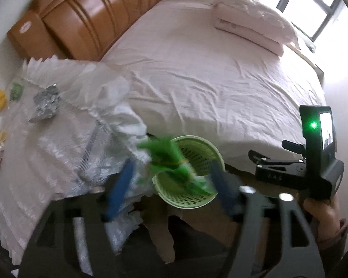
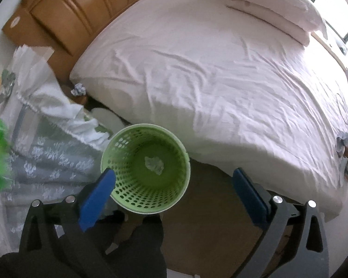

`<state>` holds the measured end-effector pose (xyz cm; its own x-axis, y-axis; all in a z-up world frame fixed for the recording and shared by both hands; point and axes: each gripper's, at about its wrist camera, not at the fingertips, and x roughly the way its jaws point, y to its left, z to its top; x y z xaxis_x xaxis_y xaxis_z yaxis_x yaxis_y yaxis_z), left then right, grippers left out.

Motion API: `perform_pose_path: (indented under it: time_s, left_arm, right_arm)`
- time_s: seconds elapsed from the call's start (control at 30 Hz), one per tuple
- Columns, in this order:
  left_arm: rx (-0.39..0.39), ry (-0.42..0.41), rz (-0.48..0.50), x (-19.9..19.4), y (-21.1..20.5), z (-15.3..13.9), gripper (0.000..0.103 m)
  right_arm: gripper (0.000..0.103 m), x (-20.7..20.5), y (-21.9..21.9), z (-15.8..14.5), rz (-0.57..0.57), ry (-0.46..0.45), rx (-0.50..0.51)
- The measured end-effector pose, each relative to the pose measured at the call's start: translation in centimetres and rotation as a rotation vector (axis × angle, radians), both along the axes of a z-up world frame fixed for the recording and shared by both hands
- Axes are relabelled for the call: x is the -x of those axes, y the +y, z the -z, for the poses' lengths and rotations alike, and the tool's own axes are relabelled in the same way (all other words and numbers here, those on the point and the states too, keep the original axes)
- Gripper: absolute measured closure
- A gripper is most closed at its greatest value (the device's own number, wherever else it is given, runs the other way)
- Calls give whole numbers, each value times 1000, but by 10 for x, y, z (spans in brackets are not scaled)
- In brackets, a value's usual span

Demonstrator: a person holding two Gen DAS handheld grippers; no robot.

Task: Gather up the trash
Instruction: 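Carry both items to the green wastebasket and open both tools to drop them, then grasp the silver blister pack with the right tool while the left tool grasps a small foil wrapper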

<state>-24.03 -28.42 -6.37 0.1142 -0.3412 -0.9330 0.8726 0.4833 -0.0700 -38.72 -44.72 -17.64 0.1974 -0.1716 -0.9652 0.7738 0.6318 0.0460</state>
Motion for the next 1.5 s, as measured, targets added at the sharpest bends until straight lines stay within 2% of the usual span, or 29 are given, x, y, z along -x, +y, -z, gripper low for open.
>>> perform_pose_path:
  time_s: [0.13,0.3,0.43,0.6,0.8,0.97,1.17,1.23,1.37,1.5]
  left_arm:
    - [25,-26,40,11,-8,-7,15]
    - [37,-42,51,10,-9,-12,11]
    - [68,-74,6,-10,10,-23,10]
    - [106,-135,-174,-64,65,-39,8]
    - [64,-203,-420,-125,151,-38,8]
    - [-3,-156,-577,-160,208,-14,8]
    - [-18,-120,-664,-183,247,2,8]
    - [-22,-113,-679,-189,257,5,8]
    - [-32,-106,-702,-196,272,11,8]
    - [-38,-87,-735,-207,289,16,8]
  right_arm:
    - [3,6,-5,-2,12,-1,0]
    - [3,-1,-4,-5,3,-2,3]
    - [3,-21,4,-16,-41,-14,26]
    - [3,-63,20,-44,-112,-68,70]
    - [3,-121,54,-68,-227,-136,88]
    - [3,-166,90,-69,-330,-138,81]
    - [3,-208,124,-64,-435,-120,60]
    - [3,-226,137,-63,-489,-116,58]
    - [3,-269,162,-63,-688,-120,81]
    - [3,-322,191,-66,-951,-86,198]
